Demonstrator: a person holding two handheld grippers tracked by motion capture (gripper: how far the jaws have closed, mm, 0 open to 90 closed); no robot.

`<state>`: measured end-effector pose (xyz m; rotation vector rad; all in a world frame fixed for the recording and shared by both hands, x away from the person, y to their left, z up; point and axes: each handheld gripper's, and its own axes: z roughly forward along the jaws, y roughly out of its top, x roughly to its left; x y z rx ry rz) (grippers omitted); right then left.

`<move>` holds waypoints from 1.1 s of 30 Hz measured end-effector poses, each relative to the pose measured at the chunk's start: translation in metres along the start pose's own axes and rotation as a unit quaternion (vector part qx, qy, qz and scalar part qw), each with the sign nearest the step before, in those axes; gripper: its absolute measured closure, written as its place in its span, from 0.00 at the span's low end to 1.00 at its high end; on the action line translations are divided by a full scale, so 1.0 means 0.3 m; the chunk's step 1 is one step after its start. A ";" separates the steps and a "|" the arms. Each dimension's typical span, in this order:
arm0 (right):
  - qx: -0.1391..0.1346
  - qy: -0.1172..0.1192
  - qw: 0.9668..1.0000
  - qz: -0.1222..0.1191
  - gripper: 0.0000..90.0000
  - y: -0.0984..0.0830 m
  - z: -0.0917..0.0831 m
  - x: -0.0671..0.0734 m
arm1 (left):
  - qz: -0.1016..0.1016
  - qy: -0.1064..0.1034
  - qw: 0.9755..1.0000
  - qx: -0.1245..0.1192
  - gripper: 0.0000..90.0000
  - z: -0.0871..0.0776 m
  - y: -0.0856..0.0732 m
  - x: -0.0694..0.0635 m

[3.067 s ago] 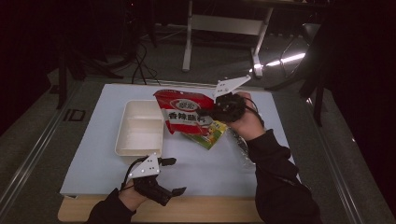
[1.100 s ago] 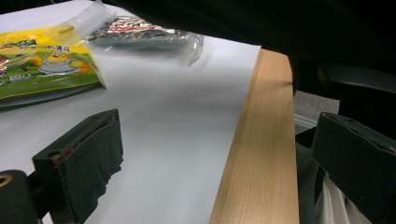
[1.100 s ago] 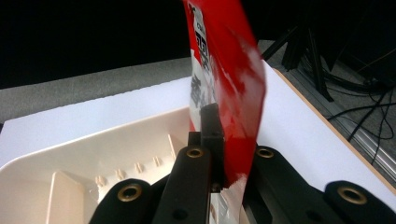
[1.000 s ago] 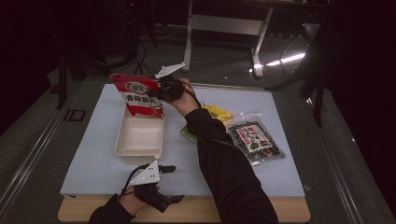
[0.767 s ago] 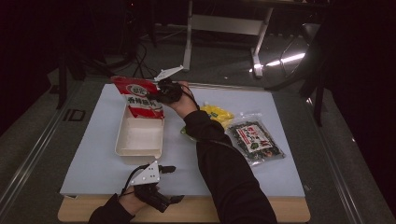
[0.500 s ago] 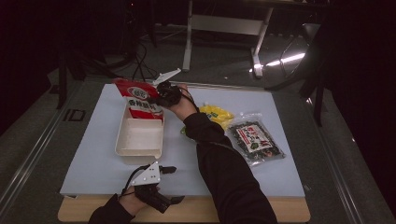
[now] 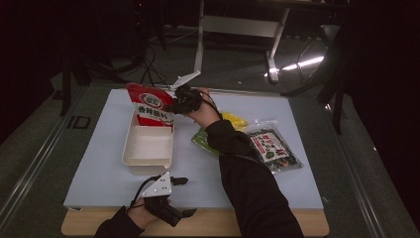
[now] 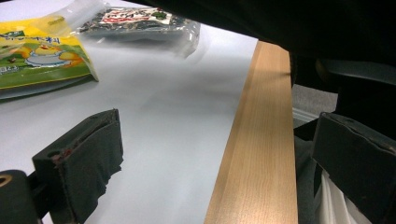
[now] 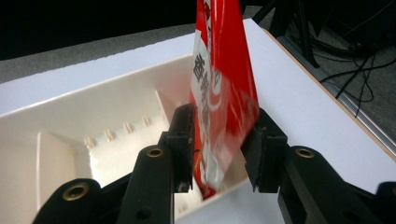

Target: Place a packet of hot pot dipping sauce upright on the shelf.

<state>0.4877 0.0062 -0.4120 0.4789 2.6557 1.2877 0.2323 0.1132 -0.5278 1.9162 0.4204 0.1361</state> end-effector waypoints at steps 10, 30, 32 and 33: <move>0.002 -0.011 1.000 -0.003 0.71 -0.047 -0.087 0.006 | 0.005 0.003 1.000 0.005 0.03 0.006 0.000 0.001; 0.002 -0.086 0.996 0.009 0.70 -0.265 -0.456 -0.014 | -0.001 0.002 1.000 0.000 0.03 0.018 0.009 0.007; 0.003 -0.090 0.996 0.014 0.70 -0.296 -0.482 -0.021 | -0.001 0.002 1.000 0.001 0.03 0.021 0.009 0.007; 0.001 -0.094 0.995 0.017 0.70 -0.313 -0.493 -0.025 | 0.000 0.001 1.000 0.001 0.03 0.022 0.009 0.008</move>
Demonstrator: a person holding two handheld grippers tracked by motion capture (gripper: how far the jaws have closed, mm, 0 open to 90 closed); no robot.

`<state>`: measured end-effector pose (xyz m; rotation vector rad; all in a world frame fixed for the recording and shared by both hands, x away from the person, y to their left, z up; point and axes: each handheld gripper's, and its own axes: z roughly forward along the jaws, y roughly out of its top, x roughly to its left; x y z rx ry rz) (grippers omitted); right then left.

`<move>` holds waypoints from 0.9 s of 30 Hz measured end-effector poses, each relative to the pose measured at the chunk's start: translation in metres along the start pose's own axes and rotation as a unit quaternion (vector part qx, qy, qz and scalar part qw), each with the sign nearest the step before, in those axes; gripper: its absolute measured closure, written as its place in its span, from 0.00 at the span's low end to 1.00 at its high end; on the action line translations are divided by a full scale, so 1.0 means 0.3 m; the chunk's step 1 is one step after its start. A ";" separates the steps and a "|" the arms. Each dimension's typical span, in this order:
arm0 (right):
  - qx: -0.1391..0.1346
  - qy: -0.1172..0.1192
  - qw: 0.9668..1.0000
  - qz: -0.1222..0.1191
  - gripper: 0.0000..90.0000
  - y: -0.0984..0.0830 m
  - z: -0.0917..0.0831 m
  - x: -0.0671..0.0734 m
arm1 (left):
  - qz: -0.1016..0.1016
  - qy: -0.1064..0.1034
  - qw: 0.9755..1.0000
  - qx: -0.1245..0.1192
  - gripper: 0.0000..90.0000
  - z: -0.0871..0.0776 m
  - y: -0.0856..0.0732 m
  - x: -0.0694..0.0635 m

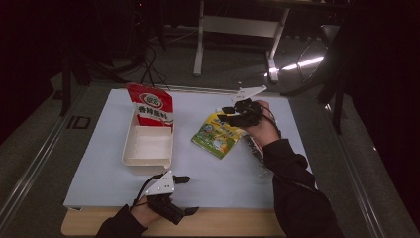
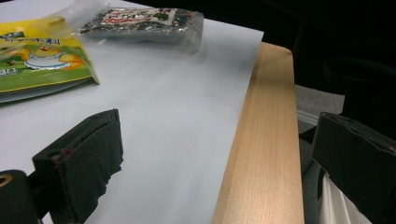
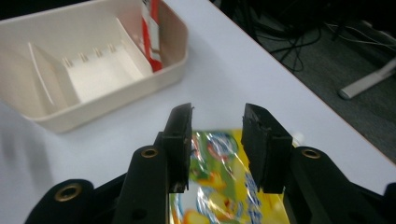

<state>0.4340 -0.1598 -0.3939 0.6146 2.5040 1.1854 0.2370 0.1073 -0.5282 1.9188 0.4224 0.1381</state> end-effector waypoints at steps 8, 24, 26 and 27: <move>0.001 -0.012 1.000 0.019 0.69 -0.129 -0.066 -0.022 | -0.001 -0.001 1.000 0.002 0.03 0.004 -0.001 0.002; -0.006 -0.048 0.996 0.078 0.76 -0.365 -0.224 -0.085 | -0.004 0.000 1.000 0.002 0.03 0.009 0.000 0.003; -0.009 -0.052 0.995 0.082 0.76 -0.375 -0.233 -0.090 | -0.005 -0.001 1.000 0.003 0.03 0.010 0.000 0.001; -0.010 -0.056 0.995 0.087 0.76 -0.391 -0.248 -0.102 | -0.005 -0.001 1.000 0.003 0.03 0.011 0.000 0.000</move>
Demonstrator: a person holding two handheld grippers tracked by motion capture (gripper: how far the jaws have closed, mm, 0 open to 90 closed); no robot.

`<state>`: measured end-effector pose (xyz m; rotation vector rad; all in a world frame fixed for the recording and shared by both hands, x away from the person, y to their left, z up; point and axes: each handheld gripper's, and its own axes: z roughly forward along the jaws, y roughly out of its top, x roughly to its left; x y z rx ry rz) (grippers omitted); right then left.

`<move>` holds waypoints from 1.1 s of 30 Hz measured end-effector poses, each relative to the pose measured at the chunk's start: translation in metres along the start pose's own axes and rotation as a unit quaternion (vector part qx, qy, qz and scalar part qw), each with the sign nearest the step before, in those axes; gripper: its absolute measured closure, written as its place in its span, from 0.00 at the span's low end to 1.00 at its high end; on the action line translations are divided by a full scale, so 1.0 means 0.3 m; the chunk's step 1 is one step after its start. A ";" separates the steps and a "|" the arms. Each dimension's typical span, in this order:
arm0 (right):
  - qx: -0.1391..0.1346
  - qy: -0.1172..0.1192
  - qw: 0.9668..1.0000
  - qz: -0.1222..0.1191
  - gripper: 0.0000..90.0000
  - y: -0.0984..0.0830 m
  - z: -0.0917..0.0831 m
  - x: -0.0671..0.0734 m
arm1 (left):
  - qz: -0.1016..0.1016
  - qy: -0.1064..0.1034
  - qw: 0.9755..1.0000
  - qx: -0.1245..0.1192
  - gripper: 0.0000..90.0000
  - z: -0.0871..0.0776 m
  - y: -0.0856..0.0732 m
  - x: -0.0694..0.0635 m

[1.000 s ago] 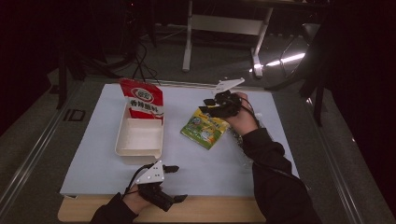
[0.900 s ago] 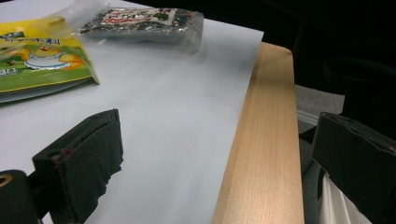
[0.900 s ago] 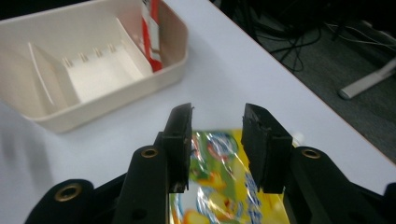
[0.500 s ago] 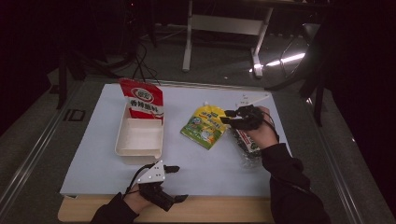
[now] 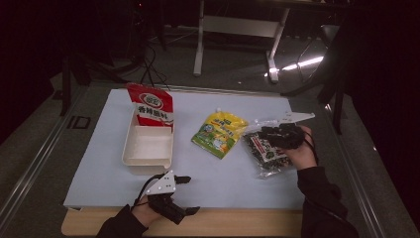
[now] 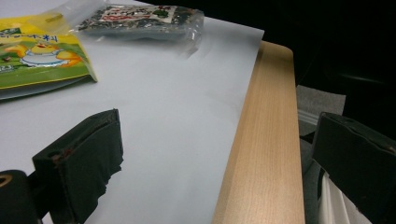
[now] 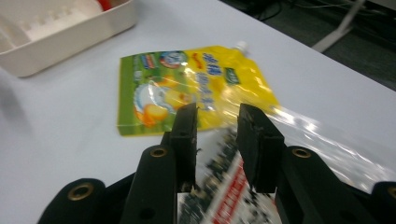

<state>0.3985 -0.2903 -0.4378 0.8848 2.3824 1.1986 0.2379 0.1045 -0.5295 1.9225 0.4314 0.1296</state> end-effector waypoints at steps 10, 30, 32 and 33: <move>0.008 -0.059 0.997 0.043 0.99 -0.116 -0.058 -0.142 | 0.003 -0.001 1.000 -0.001 0.03 -0.002 -0.002 0.002; 0.097 -0.119 0.978 0.139 1.00 -0.340 0.088 -0.342 | 0.002 0.004 1.000 0.004 0.03 -0.005 -0.003 -0.002; 0.100 -0.118 0.978 0.142 1.00 -0.338 0.100 -0.341 | 0.000 0.004 1.000 0.005 0.03 -0.006 -0.006 0.000; 0.100 -0.118 0.978 0.142 1.00 -0.338 0.100 -0.341 | 0.000 0.004 1.000 0.006 0.03 -0.006 -0.007 0.000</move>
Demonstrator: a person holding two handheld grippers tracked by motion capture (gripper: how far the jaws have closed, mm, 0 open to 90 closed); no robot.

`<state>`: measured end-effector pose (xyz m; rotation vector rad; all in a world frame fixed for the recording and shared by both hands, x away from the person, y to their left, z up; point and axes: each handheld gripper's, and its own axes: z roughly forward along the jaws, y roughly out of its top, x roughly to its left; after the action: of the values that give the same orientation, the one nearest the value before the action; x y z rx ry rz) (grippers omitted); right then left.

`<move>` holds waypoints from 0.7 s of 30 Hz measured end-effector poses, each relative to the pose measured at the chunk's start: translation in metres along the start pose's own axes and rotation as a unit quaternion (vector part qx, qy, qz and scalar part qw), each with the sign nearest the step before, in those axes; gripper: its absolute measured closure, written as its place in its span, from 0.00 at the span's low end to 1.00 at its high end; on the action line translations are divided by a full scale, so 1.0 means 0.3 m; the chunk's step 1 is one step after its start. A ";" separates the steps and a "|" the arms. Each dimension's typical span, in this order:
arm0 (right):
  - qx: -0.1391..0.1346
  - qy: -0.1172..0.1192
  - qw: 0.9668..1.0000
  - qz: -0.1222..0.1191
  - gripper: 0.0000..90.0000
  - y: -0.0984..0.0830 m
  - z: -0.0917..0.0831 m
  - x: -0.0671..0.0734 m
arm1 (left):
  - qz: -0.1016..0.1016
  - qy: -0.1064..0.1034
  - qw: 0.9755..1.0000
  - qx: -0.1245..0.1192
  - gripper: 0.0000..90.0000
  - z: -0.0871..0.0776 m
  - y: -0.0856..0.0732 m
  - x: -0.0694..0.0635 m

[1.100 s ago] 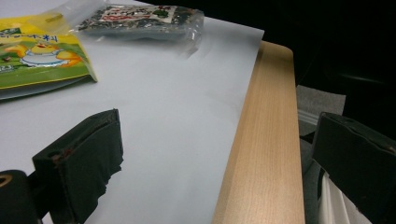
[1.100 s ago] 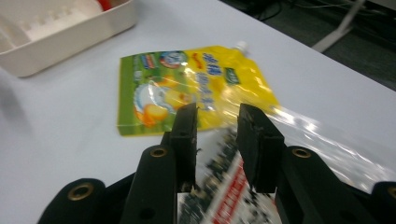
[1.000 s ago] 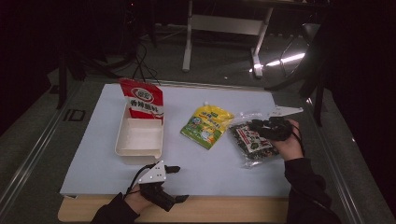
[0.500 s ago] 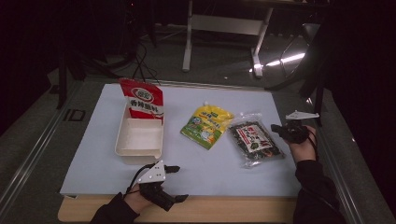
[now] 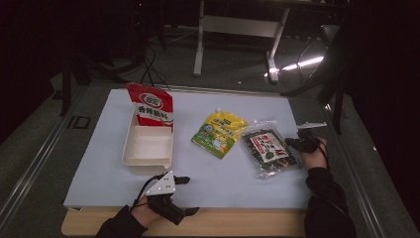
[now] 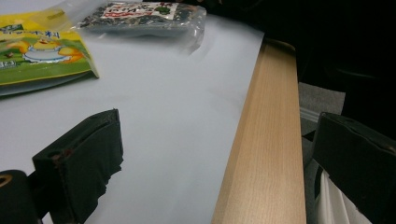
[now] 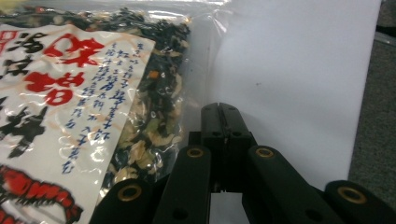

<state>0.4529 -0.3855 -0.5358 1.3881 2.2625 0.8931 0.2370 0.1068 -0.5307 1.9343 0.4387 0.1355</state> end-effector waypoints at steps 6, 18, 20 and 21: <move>0.012 0.020 1.000 -0.002 1.00 0.005 -0.002 0.046 | 0.002 0.001 1.000 0.002 0.03 -0.003 0.000 -0.003; 0.013 0.048 0.999 -0.012 1.00 -0.054 -0.055 0.166 | 0.004 0.001 1.000 0.001 0.03 -0.002 0.004 -0.006; 0.011 0.046 0.999 -0.014 1.00 -0.061 -0.063 0.175 | 0.005 0.001 1.000 0.001 0.03 -0.004 0.004 -0.007; 0.006 0.039 0.999 -0.019 1.00 -0.075 -0.080 0.181 | 0.005 0.002 1.000 0.000 0.03 -0.005 0.005 -0.007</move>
<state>0.3987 -0.3529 -0.5308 1.3321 2.3485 0.9383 0.2349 0.1070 -0.5286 1.9374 0.4313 0.1451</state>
